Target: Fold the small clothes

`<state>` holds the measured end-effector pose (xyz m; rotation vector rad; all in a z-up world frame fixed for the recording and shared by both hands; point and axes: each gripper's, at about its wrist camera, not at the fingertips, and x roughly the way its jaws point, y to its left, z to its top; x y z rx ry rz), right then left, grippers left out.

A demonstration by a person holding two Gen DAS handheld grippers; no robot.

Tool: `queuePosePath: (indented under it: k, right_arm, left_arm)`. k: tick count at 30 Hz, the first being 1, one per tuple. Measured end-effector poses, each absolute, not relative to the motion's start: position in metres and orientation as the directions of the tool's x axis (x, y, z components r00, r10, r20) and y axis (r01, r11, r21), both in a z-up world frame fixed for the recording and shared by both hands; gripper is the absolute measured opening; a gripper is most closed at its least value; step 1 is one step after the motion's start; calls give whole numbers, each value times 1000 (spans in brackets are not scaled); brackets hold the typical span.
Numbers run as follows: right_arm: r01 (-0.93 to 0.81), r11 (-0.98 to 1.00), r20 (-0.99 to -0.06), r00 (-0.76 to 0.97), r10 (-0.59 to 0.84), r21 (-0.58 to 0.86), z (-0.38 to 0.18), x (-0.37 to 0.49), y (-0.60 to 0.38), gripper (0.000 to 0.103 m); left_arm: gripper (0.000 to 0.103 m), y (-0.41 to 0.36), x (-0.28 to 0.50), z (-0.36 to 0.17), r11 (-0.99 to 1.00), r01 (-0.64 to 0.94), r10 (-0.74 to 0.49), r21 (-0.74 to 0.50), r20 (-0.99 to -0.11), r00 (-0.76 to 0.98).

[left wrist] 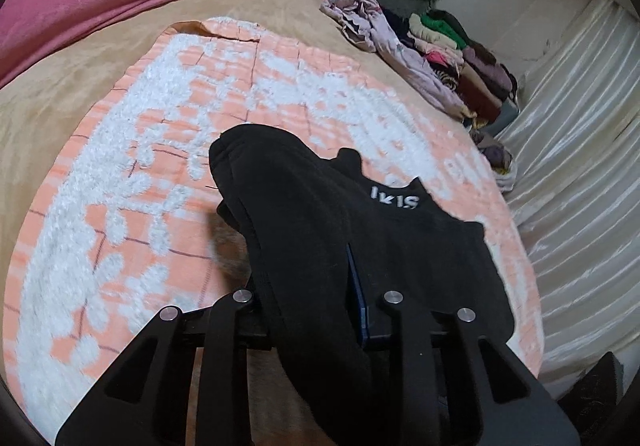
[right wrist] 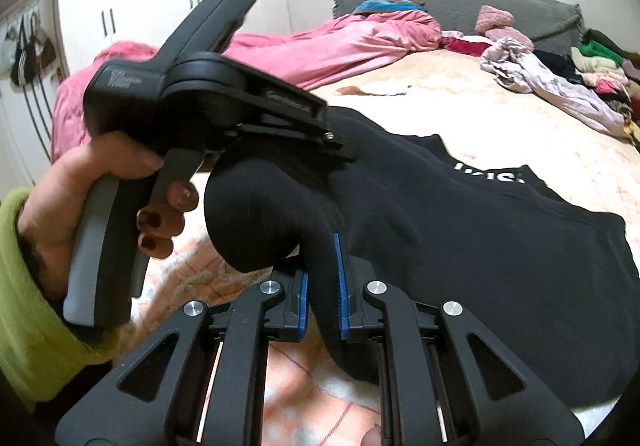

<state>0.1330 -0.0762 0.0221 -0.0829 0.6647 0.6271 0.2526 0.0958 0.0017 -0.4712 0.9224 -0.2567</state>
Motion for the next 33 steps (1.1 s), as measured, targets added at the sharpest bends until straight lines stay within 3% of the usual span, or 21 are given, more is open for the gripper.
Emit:
queuePosePath:
  k: [5,14,27,30,32,33]
  right_arm:
    - [-500,842,-571,639,516,201,39,136,-112,4]
    - [-362,874,-539,688,485,324,55,140,-194,3]
    - [-166,878,-573,701,425,448,34,141,-286,3]
    - [-116,853,-588,677,443,509,21,146,-301,4]
    - [-85,852,-606,667,434,517,15,151,-307,4]
    - [-73,854,-613,665,427,515,13,153,-310,5]
  left_arm:
    - [26,68,257,25,867,13,-411,-498,-701,582]
    - [26,-40,276,69,918,126,-380,-377,-738,558]
    - [27,-171,296,49,928,248,-366,-278,-809,461]
    - [34,-187,300,38,928,255,-361,-270,-822,440]
    - [64,-197,303,30,908,278,-407,-314,-820,403]
    - [66,-202,303,29,894,304,-433,-330,-811,392]
